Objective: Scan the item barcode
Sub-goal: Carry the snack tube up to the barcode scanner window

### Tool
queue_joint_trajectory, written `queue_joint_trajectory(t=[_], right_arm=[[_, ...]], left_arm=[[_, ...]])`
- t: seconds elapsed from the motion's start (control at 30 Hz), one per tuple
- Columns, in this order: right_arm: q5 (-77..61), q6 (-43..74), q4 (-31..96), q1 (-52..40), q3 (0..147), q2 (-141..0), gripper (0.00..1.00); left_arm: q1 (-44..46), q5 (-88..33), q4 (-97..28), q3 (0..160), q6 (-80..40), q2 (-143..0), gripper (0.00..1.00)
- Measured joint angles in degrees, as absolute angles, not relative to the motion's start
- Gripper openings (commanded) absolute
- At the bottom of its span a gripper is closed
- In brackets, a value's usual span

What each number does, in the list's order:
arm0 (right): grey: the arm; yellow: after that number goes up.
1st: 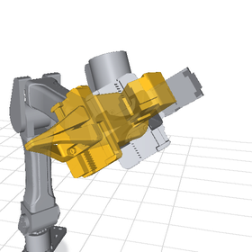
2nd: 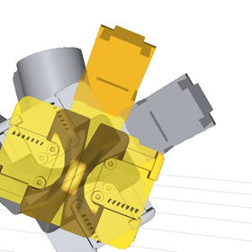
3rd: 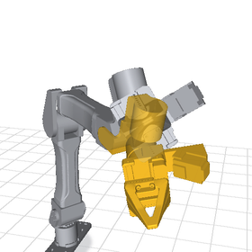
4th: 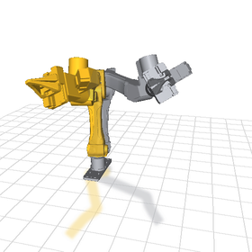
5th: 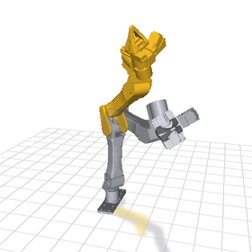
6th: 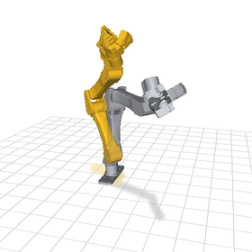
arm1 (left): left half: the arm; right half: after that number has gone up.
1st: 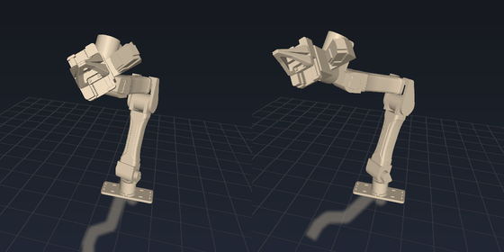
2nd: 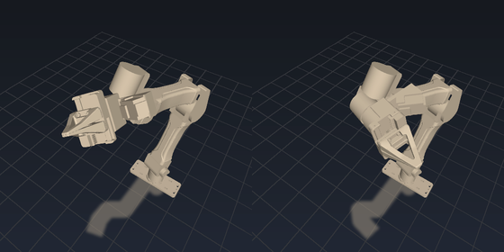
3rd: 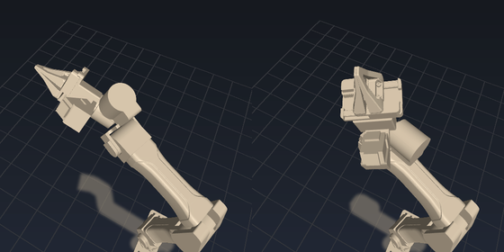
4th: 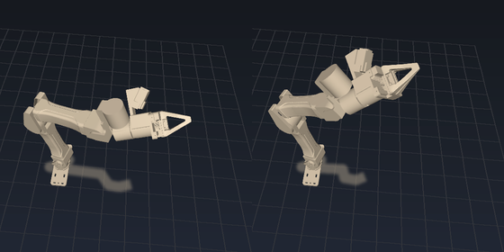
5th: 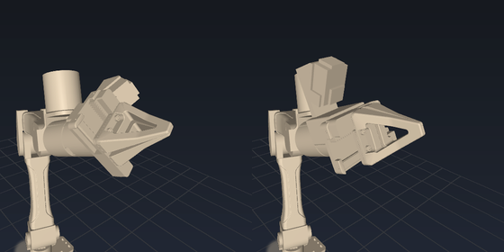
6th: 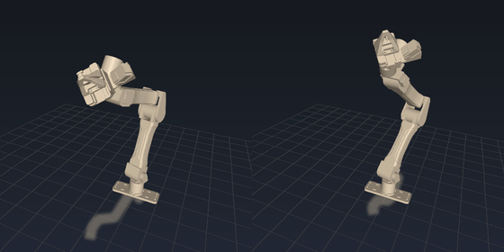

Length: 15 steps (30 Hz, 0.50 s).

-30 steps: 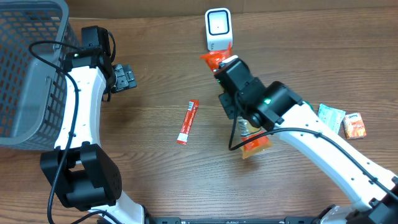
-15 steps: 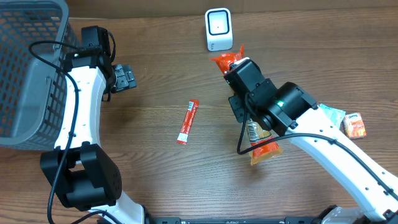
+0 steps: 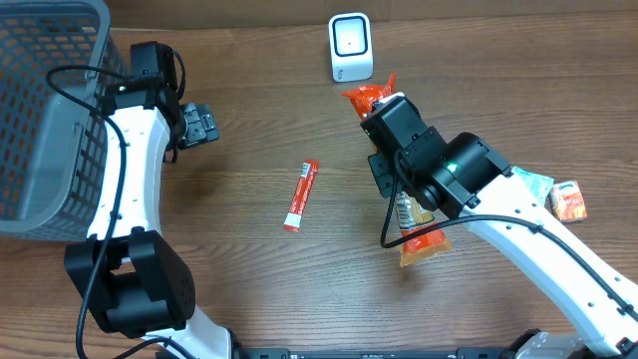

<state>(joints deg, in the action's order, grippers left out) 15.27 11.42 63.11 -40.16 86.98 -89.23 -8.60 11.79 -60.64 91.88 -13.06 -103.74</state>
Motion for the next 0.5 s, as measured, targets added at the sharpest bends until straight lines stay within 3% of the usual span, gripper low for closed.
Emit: queue_joint_trajectory(t=[0.5], right_arm=[[14.7, 11.7, 63.1, -40.2, 87.0, -89.2, 0.04]], left_arm=[[-8.6, 11.8, -60.6, 91.9, -13.1, -103.7, 1.00]])
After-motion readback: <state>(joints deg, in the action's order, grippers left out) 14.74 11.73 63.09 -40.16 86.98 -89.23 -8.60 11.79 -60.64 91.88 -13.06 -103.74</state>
